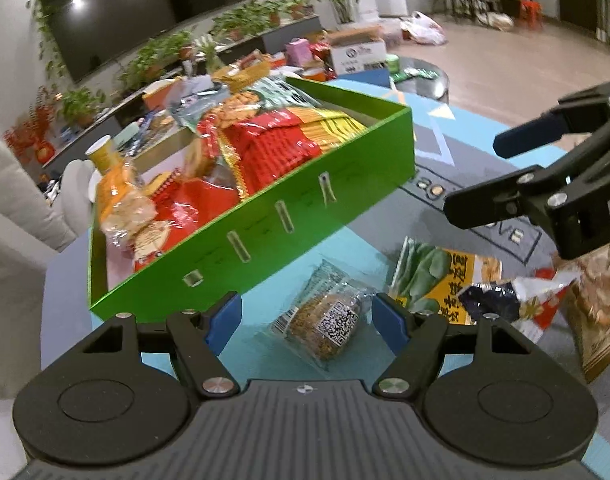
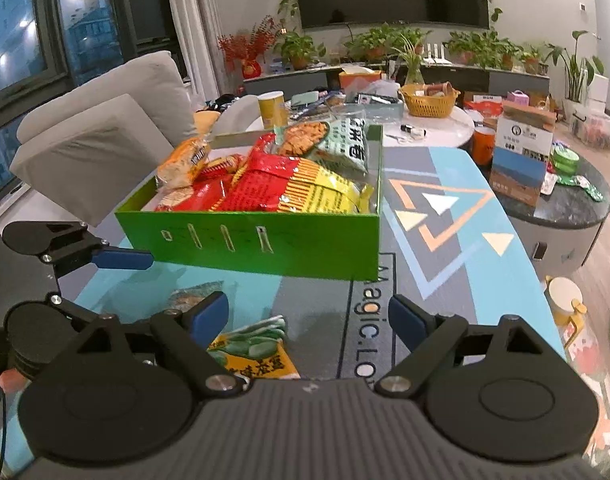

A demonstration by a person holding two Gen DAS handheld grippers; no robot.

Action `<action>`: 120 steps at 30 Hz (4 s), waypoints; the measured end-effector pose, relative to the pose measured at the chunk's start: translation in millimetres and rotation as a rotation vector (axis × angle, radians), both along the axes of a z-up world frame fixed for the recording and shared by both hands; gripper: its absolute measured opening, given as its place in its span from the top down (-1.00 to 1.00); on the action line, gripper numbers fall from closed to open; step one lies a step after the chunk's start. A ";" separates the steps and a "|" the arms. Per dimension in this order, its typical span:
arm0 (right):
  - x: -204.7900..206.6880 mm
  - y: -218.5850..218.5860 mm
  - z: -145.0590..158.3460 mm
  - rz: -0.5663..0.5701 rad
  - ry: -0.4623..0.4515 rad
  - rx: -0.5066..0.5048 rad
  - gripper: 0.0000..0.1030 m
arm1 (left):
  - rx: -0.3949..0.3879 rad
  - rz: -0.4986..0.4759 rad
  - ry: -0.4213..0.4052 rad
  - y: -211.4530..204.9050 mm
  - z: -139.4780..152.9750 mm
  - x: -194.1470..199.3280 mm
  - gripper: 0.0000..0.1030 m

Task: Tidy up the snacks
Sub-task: 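Grasp the clear brown-snack bag with the left tool while the right tool grasps the bean bag, then lower the clear bag into the box with the left tool while the right tool drops the bean bag, then move both tools back to the last snacks on the mat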

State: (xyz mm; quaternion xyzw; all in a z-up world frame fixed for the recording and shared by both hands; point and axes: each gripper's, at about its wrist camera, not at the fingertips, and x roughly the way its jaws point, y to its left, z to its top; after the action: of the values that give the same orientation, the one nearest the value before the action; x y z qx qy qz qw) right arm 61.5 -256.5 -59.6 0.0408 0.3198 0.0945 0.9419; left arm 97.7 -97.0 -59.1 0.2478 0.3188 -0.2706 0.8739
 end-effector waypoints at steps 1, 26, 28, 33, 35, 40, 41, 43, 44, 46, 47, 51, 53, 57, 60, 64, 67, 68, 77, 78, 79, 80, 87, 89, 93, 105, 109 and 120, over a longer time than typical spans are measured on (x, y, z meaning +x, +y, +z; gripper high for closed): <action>0.3 0.3 -1.7 0.005 0.005 0.000 0.15 | 0.013 -0.008 -0.001 -2.0 -2.3 1.5 -0.35; -1.9 17.3 -18.2 0.135 0.083 -0.017 0.02 | -0.159 0.199 0.067 27.8 -4.8 4.3 0.33; -2.5 27.3 -21.2 0.170 0.093 -0.051 0.02 | -0.170 0.223 0.042 34.2 -0.7 -3.6 0.33; -1.1 43.9 -27.2 0.205 0.117 -0.107 0.02 | -0.206 0.252 0.028 47.0 4.5 -14.2 0.33; -0.3 46.2 -28.2 0.200 0.124 -0.119 0.02 | -0.214 0.262 0.039 49.1 4.7 -15.7 0.33; 2.6 49.9 -30.4 0.185 0.130 -0.151 0.02 | -0.234 0.303 0.056 52.7 4.3 -17.0 0.33; 3.7 50.8 -30.8 0.182 0.134 -0.156 0.02 | -0.243 0.308 0.062 53.7 4.6 -17.3 0.33; 6.1 52.5 -33.2 0.176 0.145 -0.162 0.03 | -0.254 0.314 0.064 55.1 5.5 -18.6 0.33; 6.9 53.6 -34.8 0.176 0.151 -0.164 0.03 | -0.253 0.317 0.058 55.3 6.1 -19.6 0.33; 5.0 56.2 -34.6 0.173 0.128 -0.184 0.03 | -0.247 0.321 0.044 55.4 6.8 -21.6 0.33; 5.7 56.3 -33.8 0.176 0.128 -0.175 0.03 | -0.246 0.324 0.040 55.5 7.0 -22.3 0.33; 7.1 56.2 -27.8 0.141 0.114 -0.141 0.04 | -0.257 0.331 0.039 57.7 8.2 -25.2 0.33; 8.0 55.3 -24.1 0.122 0.105 -0.110 0.04 | -0.260 0.335 0.032 58.9 9.6 -28.1 0.33; 7.1 54.7 -9.9 0.079 0.058 -0.046 0.04 | -0.273 0.352 0.023 63.5 14.1 -31.2 0.33; 4.2 56.3 2.9 0.065 0.017 -0.016 0.04 | -0.290 0.364 0.011 68.5 19.2 -34.9 0.33; 0.2 59.3 18.0 0.057 -0.030 0.008 0.04 | -0.317 0.376 -0.005 72.2 28.1 -38.2 0.33; 0.5 61.7 29.4 0.050 -0.059 0.029 0.04 | -0.340 0.371 -0.015 72.1 37.0 -37.2 0.33; 1.4 62.3 32.8 0.048 -0.068 0.034 0.04 | -0.345 0.370 -0.021 71.7 39.9 -36.7 0.33; 21.7 54.9 66.8 -0.009 -0.140 0.085 0.04 | -0.376 0.351 -0.080 63.7 70.6 -13.5 0.33; 25.0 53.4 68.8 -0.018 -0.143 0.091 0.04 | -0.377 0.349 -0.087 62.7 73.3 -9.5 0.33; 30.1 51.0 70.8 -0.027 -0.145 0.097 0.04 | -0.380 0.344 -0.097 60.8 76.8 -4.9 0.33; 32.8 50.1 71.5 -0.035 -0.147 0.101 0.04 | -0.388 0.333 -0.110 58.9 80.0 -0.9 0.33; 64.0 33.2 75.8 -0.097 -0.162 0.132 0.04 | -0.405 0.298 -0.117 44.4 88.1 39.0 0.33; 74.4 27.5 75.4 -0.118 -0.163 0.146 0.04 | -0.399 0.298 -0.115 38.8 85.5 47.2 0.33; 93.8 21.5 70.8 -0.151 -0.158 0.142 0.04 | -0.400 0.308 -0.102 30.5 80.6 71.4 0.33; 130.1 15.5 50.6 -0.174 -0.124 0.133 0.04 | -0.365 0.344 -0.053 10.3 59.0 124.6 0.33; 133.3 15.0 46.6 -0.180 -0.116 0.132 0.04 | -0.350 0.347 -0.053 7.1 54.7 131.6 0.33; 132.7 11.6 47.3 -0.202 -0.120 0.145 0.03 | -0.353 0.375 -0.126 9.8 60.9 126.6 -0.04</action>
State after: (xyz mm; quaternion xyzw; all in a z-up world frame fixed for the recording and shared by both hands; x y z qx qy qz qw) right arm 194.3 -244.8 -12.3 0.1351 0.2494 0.0242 0.9586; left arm 224.2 -87.1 1.9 0.0443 0.2517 -0.1395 0.9567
